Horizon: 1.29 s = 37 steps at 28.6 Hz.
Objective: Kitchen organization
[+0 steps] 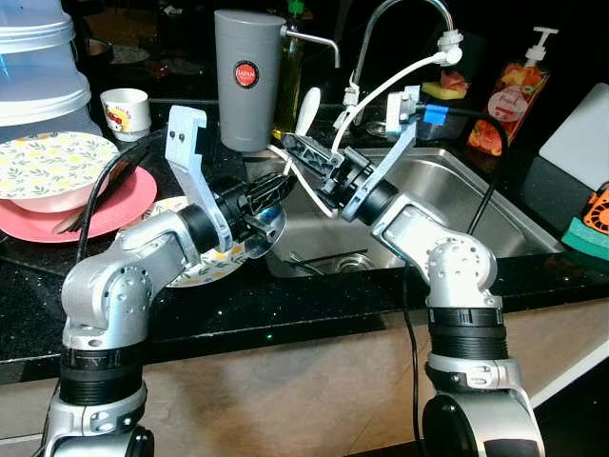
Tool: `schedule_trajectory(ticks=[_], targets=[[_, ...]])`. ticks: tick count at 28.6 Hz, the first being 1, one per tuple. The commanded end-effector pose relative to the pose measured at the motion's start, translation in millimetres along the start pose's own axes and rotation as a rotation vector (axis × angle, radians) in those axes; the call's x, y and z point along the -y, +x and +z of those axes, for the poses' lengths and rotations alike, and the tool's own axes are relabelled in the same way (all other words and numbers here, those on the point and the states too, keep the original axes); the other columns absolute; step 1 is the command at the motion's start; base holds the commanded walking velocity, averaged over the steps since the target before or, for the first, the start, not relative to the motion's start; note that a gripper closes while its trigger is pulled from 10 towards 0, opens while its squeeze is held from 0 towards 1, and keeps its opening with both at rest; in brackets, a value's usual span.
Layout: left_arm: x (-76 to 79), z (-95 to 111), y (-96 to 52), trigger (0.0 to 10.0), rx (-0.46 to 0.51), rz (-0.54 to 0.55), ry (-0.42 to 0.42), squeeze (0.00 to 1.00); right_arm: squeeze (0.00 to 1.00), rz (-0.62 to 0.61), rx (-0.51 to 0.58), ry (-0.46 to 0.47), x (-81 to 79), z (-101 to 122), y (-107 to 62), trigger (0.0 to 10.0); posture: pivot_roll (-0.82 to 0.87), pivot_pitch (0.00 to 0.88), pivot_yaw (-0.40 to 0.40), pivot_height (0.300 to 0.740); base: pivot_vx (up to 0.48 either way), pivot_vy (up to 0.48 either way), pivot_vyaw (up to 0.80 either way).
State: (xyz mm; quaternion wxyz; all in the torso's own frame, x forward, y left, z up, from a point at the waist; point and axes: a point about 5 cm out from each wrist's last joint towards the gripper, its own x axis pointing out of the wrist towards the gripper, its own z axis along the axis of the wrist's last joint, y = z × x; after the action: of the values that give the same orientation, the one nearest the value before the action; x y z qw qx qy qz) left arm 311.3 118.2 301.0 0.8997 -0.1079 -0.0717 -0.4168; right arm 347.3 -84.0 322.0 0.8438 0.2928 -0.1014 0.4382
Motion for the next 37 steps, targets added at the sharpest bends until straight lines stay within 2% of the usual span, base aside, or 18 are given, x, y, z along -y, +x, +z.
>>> schedule_trajectory(ticks=[1,2,3,4,5,8,11,14,17,18,19,22,23,24,25,28,32,37], targets=[[-0.9,1.1,0.0,5.6,-0.016,0.002,0.01,1.0,0.0,-0.027,0.05,-0.017,4.0,11.4,-2.1,0.0,-0.03,0.089,-0.08,0.74,0.0,0.0,0.0],[-2.8,1.0,0.0,3.8,-0.019,0.019,0.012,1.0,0.0,-0.031,0.054,-0.018,4.6,12.1,-2.1,0.0,-0.03,0.09,-0.078,0.74,0.0,0.0,0.0],[-4.9,0.9,-0.2,5.6,-0.027,0.038,0.028,1.0,0.0,-0.034,0.059,-0.019,5.4,12.9,-2.2,0.0,-0.03,0.09,-0.078,0.74,0.0,0.0,0.0],[-4.9,0.9,-0.2,5.6,-0.027,0.038,0.028,1.0,0.0,-0.034,0.059,-0.019,5.4,12.9,-2.2,0.0,-0.03,0.09,-0.078,0.74,0.0,0.0,0.0],[-8.2,1.0,-0.2,10.0,-0.026,0.064,0.029,1.0,0.0,-0.042,0.066,-0.022,6.9,14.1,-2.5,0.0,-0.03,0.092,-0.078,0.74,0.0,0.0,0.0],[-12.8,2.9,-0.5,10.0,-0.01,0.097,0.036,1.0,0.0,-0.06,0.075,-0.034,10.1,16.5,-3.3,0.0,-0.03,0.092,-0.078,0.74,0.0,0.0,0.0],[-20.1,8.9,-1.6,10.0,0.028,0.16,0.051,1.0,0.0,-0.12,0.081,-0.111,18.6,22.0,-5.9,0.0,-0.03,0.093,-0.078,0.74,0.0,0.0,0.0],[-37.3,16.1,-4.4,10.0,0.055,0.325,0.13,1.0,0.0,-0.211,0.119,-0.202,32.6,32.3,-10.2,0.0,-0.03,0.095,-0.079,0.74,0.0,0.0,0.0],[-40.3,17.6,-5.5,10.0,0.073,0.341,0.102,1.0,0.0,-0.26,0.122,-0.294,40.6,33.1,-12.0,0.0,-0.03,0.096,-0.075,0.74,0.0,0.0,0.0],[-38.8,17.8,-5.3,10.0,0.072,0.321,0.101,0.44,0.0,-0.289,0.113,-0.351,45.1,31.5,-12.6,0.0,-0.03,0.096,-0.073,0.74,0.0,0.0,0.0],[-32.0,15.7,-3.2,10.0,0.051,0.259,0.108,0.0,0.0,-0.328,0.089,-0.453,52.9,23.7,-12.7,0.0,-0.03,0.098,-0.07,0.74,0.0,0.0,0.0],[-21.8,7.4,0.2,10.0,-0.005,0.174,0.123,0.0,0.0,-0.351,0.057,-0.505,62.2,8.6,-12.6,0.0,-0.03,0.1,-0.066,0.74,0.0,0.0,0.0],[-17.6,2.5,1.6,10.0,-0.032,0.135,0.128,0.0,0.0,-0.367,0.044,-0.516,67.0,1.8,-12.7,3.5,-0.03,0.101,-0.065,0.74,0.0,0.0,0.0],[-17.6,2.5,1.6,10.0,-0.032,0.135,0.128,0.0,0.0,-0.367,0.044,-0.516,67.0,1.8,-12.7,3.5,-0.03,0.101,-0.065,0.74,0.0,0.0,0.0],[-14.6,-2.2,2.5,10.0,-0.056,0.103,0.129,0.0,0.0,-0.374,0.029,-0.52,70.1,-4.6,-12.7,6.7,-0.03,0.101,-0.065,0.74,0.0,0.0,0.0],[-1.0,-15.5,4.7,10.0,-0.134,-0.016,0.141,0.0,0.0,-0.385,-0.052,-0.552,80.1,-26.6,-13.3,10.0,-0.02,0.108,-0.066,0.74,0.0,0.0,0.0],[4.2,-25.0,3.2,10.0,-0.237,-0.068,0.205,0.0,0.0,-0.398,-0.083,-0.568,84.7,-37.8,-11.5,10.0,-0.01,0.109,-0.067,0.74,0.0,0.0,0.0],[-2.8,-37.3,-1.2,10.0,-0.353,-0.039,0.296,0.0,0.0,-0.452,-0.139,-0.572,93.5,-60.2,-14.7,10.0,-0.01,0.11,-0.072,0.74,0.0,0.0,0.0]])
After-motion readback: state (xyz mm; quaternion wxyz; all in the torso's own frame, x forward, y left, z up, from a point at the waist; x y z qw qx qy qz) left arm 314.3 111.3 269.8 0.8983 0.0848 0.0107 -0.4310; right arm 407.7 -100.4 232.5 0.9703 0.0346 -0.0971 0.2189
